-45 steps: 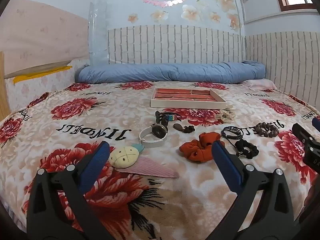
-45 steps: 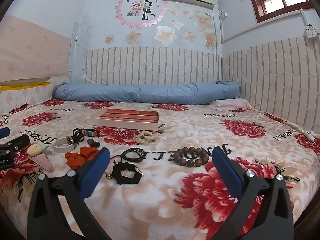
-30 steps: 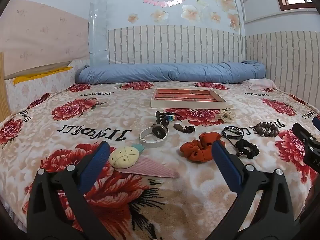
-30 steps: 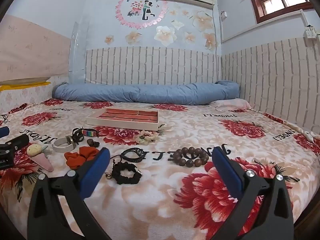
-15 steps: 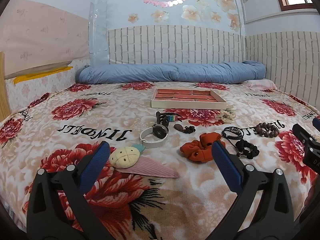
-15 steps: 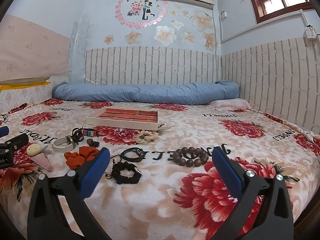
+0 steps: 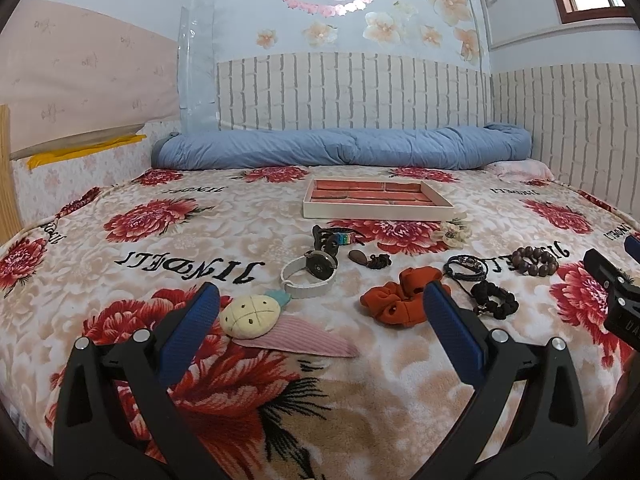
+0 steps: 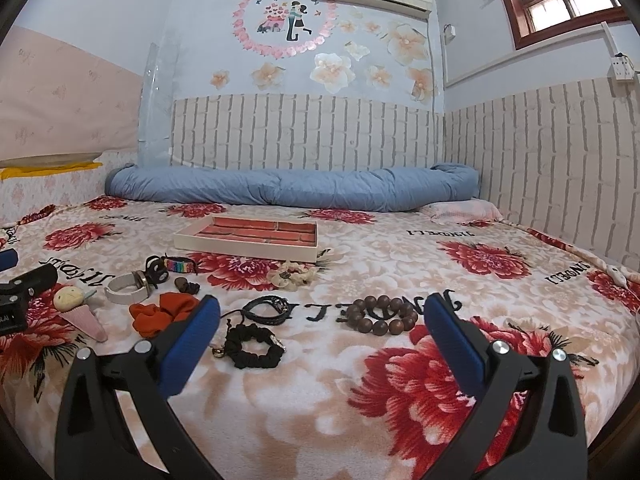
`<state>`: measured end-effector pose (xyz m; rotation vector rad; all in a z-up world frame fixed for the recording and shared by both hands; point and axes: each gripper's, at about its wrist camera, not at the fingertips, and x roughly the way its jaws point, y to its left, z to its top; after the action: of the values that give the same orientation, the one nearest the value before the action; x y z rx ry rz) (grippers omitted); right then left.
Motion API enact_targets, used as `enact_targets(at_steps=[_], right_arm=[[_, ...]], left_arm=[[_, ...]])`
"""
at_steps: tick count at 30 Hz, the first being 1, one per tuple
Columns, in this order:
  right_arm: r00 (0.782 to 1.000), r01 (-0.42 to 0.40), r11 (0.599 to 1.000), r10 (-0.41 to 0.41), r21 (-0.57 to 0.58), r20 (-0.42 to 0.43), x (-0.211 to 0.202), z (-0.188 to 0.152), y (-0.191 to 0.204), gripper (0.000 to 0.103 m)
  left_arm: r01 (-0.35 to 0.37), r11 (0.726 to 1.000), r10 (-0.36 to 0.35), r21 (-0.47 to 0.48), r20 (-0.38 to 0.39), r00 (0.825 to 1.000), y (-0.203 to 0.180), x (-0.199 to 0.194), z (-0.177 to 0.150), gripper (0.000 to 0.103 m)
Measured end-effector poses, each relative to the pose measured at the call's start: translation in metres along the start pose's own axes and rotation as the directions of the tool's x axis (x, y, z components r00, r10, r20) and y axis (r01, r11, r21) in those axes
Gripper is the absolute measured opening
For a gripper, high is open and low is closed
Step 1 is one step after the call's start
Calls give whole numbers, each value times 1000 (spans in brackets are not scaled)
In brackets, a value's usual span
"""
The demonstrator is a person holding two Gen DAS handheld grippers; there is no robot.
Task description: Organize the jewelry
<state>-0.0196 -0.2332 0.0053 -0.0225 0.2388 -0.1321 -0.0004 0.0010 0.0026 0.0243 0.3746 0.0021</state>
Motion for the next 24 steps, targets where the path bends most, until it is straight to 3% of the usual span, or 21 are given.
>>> enact_targets(at_steps=[24], right_arm=[[1000,-2,1000,2,-8,-7,1,0,2,99]], left_arm=[[-4,1000,4,5,2,1000,-2,1,-2,98]])
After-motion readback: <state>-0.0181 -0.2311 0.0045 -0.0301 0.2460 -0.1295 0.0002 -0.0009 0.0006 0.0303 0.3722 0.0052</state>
